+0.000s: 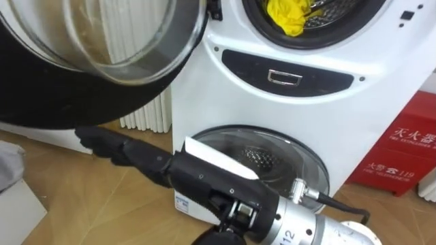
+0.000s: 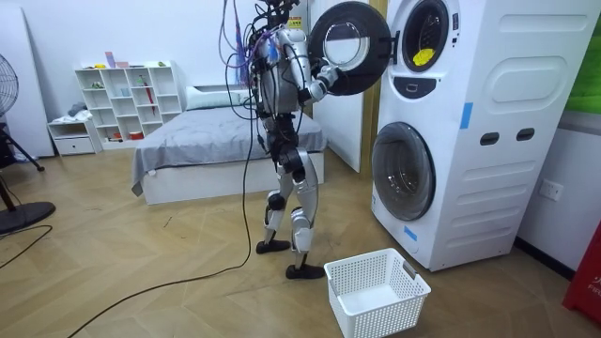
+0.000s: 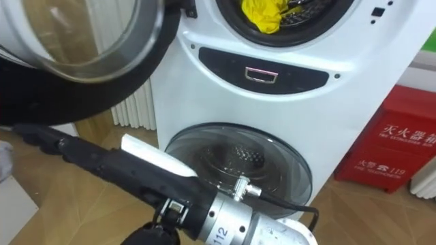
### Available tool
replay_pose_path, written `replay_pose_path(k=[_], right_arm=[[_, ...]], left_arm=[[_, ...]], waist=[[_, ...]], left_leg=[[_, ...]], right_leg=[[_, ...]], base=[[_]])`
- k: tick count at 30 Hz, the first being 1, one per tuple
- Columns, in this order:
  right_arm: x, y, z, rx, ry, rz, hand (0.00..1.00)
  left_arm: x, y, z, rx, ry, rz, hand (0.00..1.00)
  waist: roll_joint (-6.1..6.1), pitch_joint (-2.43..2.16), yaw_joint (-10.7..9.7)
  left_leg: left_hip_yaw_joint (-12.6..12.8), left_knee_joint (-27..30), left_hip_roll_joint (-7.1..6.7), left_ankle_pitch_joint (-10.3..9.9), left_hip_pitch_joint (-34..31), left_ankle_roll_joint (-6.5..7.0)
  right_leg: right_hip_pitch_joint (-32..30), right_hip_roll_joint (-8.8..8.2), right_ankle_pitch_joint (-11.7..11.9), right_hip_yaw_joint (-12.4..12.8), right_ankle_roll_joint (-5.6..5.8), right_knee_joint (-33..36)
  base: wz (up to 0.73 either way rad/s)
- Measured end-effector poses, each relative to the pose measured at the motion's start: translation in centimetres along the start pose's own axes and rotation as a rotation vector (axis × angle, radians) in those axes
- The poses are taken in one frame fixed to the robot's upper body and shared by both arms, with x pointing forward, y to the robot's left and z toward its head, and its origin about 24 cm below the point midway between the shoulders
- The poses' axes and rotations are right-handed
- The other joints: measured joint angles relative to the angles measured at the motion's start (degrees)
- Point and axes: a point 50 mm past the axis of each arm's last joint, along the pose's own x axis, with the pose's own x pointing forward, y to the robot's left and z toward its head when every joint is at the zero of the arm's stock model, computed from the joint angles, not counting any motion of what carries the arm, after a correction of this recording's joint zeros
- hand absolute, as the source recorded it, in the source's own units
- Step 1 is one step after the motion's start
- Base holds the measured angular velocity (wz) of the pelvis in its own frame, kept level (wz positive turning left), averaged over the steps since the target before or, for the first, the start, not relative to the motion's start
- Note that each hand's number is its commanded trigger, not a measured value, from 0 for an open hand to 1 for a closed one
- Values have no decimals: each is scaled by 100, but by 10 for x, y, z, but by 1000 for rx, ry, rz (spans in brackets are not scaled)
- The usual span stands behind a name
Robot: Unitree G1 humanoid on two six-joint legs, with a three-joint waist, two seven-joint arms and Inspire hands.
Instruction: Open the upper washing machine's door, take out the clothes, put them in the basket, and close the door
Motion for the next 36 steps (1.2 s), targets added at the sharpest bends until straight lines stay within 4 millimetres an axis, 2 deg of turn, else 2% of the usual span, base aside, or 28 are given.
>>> replay_pose_path(k=[5, 10, 15, 17, 20, 23, 26, 30, 36], right_arm=[[-1, 0, 0, -9, 9, 17, 0], [-9, -10, -3, -80, 66, -33, 0], [-30, -18, -13, -135, 185, -122, 0], [-45, -32, -14, -267, 293, -208, 0], [-66, -49, -12, -427, 423, -337, 0], [-82, -66, -5, -537, 479, -476, 0], [-93, -78, 1, -616, 505, -594, 0], [-95, -89, 11, -670, 485, -681, 0], [-90, -103, 25, -612, 323, -803, 0]], left_arm=[[0, 1, -1, -40, 4, 14, 0], [0, 0, -1, -70, 6, 20, 0], [-1, 0, -8, -96, 19, 31, 0], [-2, 4, -12, -130, 25, 48, 0], [-3, 6, -14, -153, 27, 59, 0], [-3, 6, -17, -185, 39, 66, 0], [-3, 7, -17, -194, 41, 88, 0], [-5, 6, -24, -195, 62, 96, 0], [-5, 6, -25, -190, 68, 108, 0]], waist=[[4, 2, -22], [7, 7, -80], [1, 26, -342], [-13, 16, -494], [-36, 0, -600], [-39, -2, -675], [-45, -6, -724], [-51, -8, -854], [-59, 9, -845]], left_leg=[[26, -33, 3, -11, 12, 18], [108, -25, -2, -7, 8, 24], [179, -12, -14, -6, 12, 25], [255, -9, -24, 1, 0, 37], [303, -6, -27, 8, 38, 48], [353, -12, -26, 9, 72, 49], [496, -16, -21, 9, 112, 49], [616, -17, -22, 9, 132, 49], [634, -17, -20, 9, 156, 49]], right_leg=[[1, 3, -7, 4, 12, -13], [25, -15, -20, 10, 36, -45], [104, -61, -34, -50, 81, -100], [103, -71, -46, -51, 100, -99], [124, -68, -50, -15, 110, -98], [130, -58, -49, 33, 112, -87], [133, -47, -49, 86, 112, -84], [135, -44, -51, 129, 116, -85], [137, -24, -56, 174, 122, -86]], base=[[0], [1], [9], [5], [-1], [-6], [-15], [-7], [-2]])
